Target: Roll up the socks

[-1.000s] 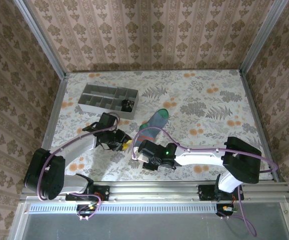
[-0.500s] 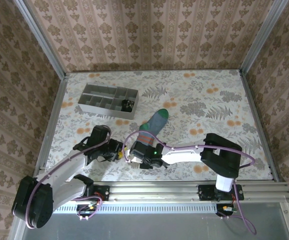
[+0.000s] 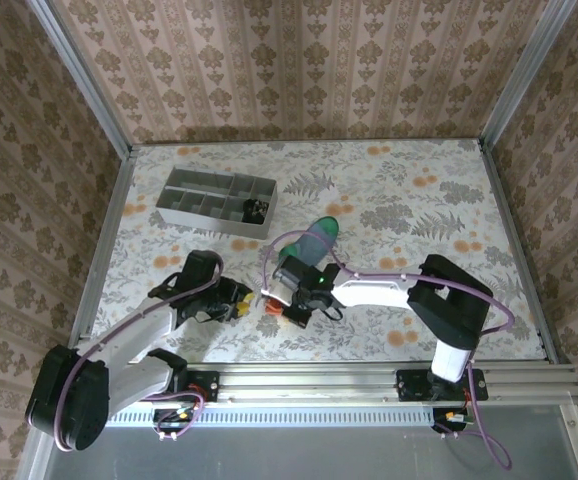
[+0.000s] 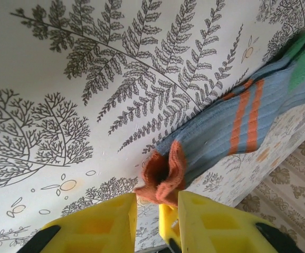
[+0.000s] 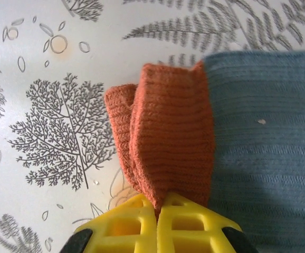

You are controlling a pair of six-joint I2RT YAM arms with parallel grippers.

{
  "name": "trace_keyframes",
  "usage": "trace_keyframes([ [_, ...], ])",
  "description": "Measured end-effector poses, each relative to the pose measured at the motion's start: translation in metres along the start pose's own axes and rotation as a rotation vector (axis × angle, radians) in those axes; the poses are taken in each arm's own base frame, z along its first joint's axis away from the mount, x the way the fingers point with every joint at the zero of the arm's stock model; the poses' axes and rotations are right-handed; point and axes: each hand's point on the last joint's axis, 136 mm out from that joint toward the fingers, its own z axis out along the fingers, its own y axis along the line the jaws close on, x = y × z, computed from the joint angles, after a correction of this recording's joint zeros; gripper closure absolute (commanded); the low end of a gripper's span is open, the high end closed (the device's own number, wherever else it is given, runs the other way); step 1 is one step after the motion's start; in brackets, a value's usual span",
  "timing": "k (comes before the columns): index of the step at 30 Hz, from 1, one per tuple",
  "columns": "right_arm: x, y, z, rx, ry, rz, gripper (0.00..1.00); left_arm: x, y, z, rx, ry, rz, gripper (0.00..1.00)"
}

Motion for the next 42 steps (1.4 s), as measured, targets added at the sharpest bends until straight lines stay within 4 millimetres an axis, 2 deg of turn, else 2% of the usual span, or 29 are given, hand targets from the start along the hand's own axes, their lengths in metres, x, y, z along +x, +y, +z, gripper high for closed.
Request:
trace_keyframes([
  [7,-0.006,-0.005,-0.003,-0.166,-0.001,0.177,1.00,-0.003,-0.012,0.004,0.004,0.002,0.002,0.74],
  [13,-0.004,-0.012,0.000,-0.234,0.017,0.283,1.00,-0.003,-0.019,0.005,0.012,0.004,0.008,0.75],
  [24,-0.010,-0.032,-0.003,-0.240,0.000,0.383,1.00,0.001,-0.016,0.013,-0.014,0.022,0.019,0.76],
  [36,-0.010,-0.036,-0.006,-0.246,-0.004,0.418,1.00,-0.001,-0.025,0.016,0.000,0.021,0.027,0.77],
  [42,-0.017,-0.042,-0.012,-0.245,-0.019,0.430,1.00,-0.001,-0.025,0.018,-0.008,0.023,0.025,0.77],
])
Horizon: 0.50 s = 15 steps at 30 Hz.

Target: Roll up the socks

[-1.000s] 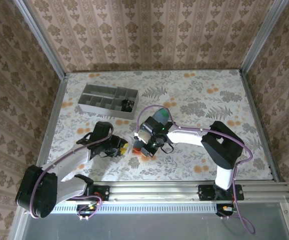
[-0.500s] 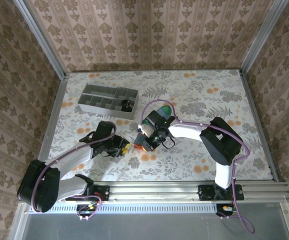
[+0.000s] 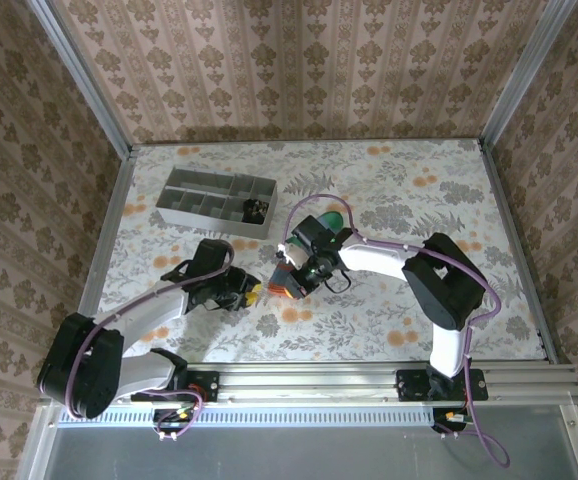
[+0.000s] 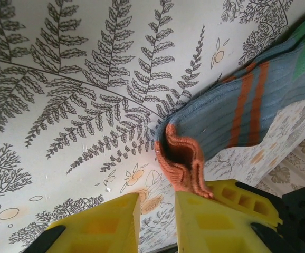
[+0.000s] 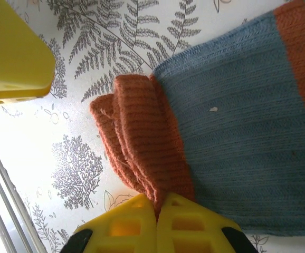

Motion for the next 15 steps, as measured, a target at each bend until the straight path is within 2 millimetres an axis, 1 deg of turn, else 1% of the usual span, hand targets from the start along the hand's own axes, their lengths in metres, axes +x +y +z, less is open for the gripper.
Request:
trace_keyframes([
  [6,-0.005,-0.002,-0.004,0.003,-0.011,0.005,1.00,0.001,-0.006,0.003,-0.002,0.006,0.013,0.79],
  [15,-0.019,-0.014,-0.010,0.015,-0.037,0.031,1.00,0.005,-0.015,0.010,0.001,0.019,0.042,0.79],
])
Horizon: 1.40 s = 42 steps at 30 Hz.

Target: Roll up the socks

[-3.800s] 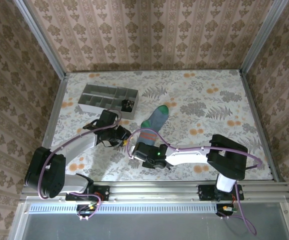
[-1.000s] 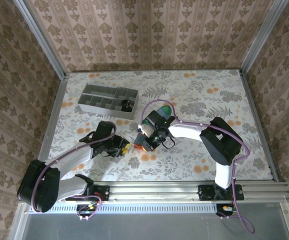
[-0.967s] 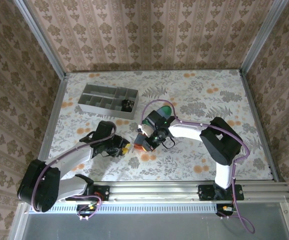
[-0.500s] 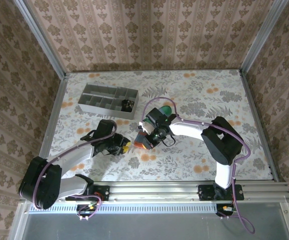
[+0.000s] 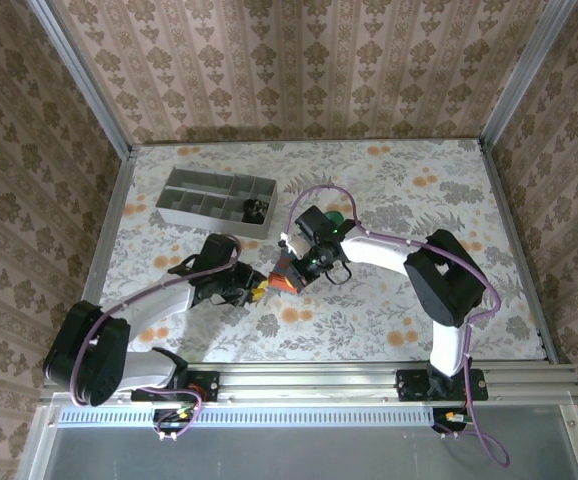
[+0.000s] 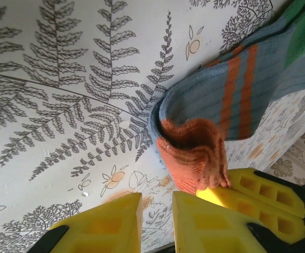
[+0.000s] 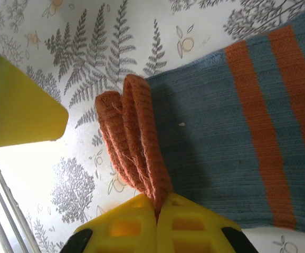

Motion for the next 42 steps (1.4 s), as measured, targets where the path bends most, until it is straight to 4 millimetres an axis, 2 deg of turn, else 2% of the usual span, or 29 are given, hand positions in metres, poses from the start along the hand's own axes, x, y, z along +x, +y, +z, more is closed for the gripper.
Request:
trace_keyframes([
  [10,0.007,-0.022,0.018,0.034,0.046,0.057,1.00,0.002,-0.007,0.018,-0.017,0.017,0.041,0.73],
  [22,0.006,-0.024,0.018,0.036,0.046,0.061,1.00,-0.009,-0.017,0.033,-0.024,-0.009,0.085,0.66],
  [29,0.006,-0.024,0.018,0.036,0.046,0.061,1.00,-0.018,-0.009,0.048,-0.065,-0.013,0.094,0.65],
  [32,0.007,-0.024,0.019,0.036,0.047,0.062,1.00,-0.019,-0.011,0.050,-0.075,-0.015,0.103,0.73],
  [37,0.007,-0.025,0.019,0.035,0.047,0.062,1.00,-0.020,-0.012,0.055,-0.092,-0.017,0.099,1.00],
  [42,0.007,-0.026,0.020,0.038,0.033,0.043,0.68,-0.021,-0.012,0.054,-0.103,-0.031,0.073,1.00],
])
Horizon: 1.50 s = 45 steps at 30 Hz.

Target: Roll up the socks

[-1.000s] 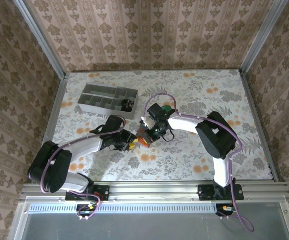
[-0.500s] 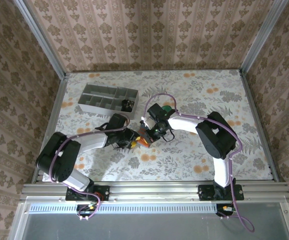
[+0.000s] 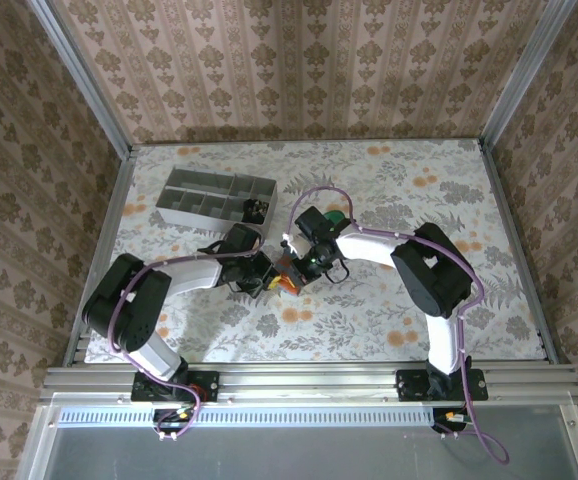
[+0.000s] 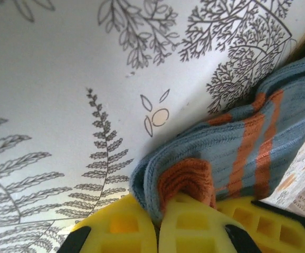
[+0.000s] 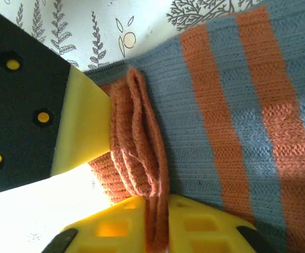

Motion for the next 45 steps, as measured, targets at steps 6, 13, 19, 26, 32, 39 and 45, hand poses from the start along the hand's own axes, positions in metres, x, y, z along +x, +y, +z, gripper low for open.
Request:
trace_keyframes([
  [6,0.013,0.013,-0.032,0.083,-0.143,-0.199,0.56,0.006,0.022,-0.014,-0.076,-0.012,-0.118,1.00],
  [13,0.026,0.077,-0.052,0.235,-0.281,-0.622,0.53,0.024,0.059,-0.034,-0.208,-0.015,-0.291,1.00],
  [19,0.049,0.107,-0.028,0.334,-0.231,-0.888,0.52,0.032,0.070,-0.039,-0.270,0.005,-0.371,1.00],
  [26,0.057,0.108,0.002,0.409,-0.157,-1.038,0.53,0.032,0.072,-0.040,-0.277,0.044,-0.427,1.00],
  [32,0.043,0.101,0.015,0.489,-0.146,-1.096,0.56,0.032,0.072,-0.040,-0.280,0.085,-0.450,1.00],
  [39,0.026,0.090,0.026,0.557,-0.140,-1.110,0.69,0.032,0.071,-0.040,-0.287,0.109,-0.443,1.00],
  [45,0.018,0.082,0.029,0.555,-0.140,-1.058,1.00,0.026,0.070,-0.040,-0.277,0.112,-0.434,1.00],
])
